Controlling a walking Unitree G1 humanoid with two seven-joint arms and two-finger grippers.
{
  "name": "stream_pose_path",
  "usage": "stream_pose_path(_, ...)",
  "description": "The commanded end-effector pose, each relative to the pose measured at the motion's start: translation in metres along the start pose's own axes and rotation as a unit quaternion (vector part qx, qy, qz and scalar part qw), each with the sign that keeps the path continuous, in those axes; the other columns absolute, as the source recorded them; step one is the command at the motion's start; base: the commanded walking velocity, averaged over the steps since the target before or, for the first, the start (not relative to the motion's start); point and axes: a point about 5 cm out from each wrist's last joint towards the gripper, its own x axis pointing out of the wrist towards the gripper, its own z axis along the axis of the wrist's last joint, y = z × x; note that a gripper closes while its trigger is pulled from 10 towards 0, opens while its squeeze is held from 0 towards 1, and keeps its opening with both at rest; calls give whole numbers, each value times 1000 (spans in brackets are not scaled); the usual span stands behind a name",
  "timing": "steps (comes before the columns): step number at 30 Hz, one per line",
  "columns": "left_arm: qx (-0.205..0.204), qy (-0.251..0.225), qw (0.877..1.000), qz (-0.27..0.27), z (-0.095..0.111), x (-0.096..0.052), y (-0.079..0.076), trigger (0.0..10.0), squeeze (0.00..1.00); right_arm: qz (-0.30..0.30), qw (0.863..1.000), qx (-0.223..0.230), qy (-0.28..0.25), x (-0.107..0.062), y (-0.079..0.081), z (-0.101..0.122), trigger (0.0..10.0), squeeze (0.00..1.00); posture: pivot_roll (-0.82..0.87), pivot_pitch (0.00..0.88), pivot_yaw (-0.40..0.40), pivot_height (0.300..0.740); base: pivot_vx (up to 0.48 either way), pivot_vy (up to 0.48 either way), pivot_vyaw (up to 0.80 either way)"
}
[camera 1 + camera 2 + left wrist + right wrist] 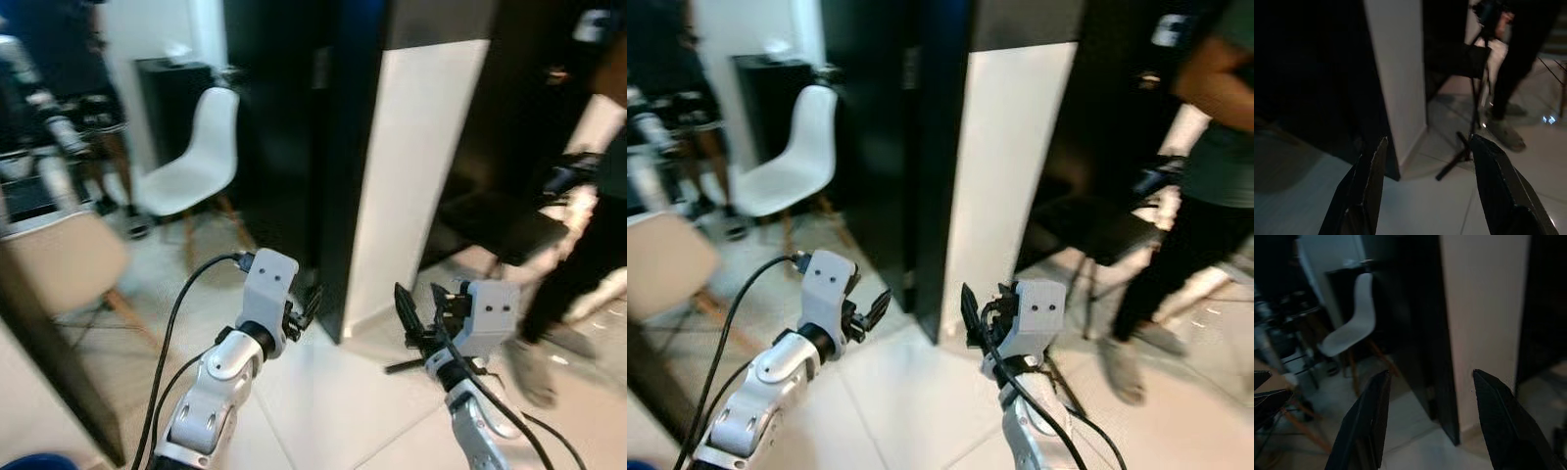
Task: Setting the table
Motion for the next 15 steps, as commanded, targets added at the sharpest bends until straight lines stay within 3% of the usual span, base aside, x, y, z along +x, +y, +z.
stream_pose_path(1,4,13,1000,2,-4,-1,2,10000,0,-2,1000,-1,6,-1,0,-3,10000,0,-59,5,103,740,0,0,-738)
stream_pose_path(15,4,13,1000,1,-4,-2,1,10000,0,-3,1000,1,7,-2,0,-3,10000,0,-57,10,101,740,0,0,-740)
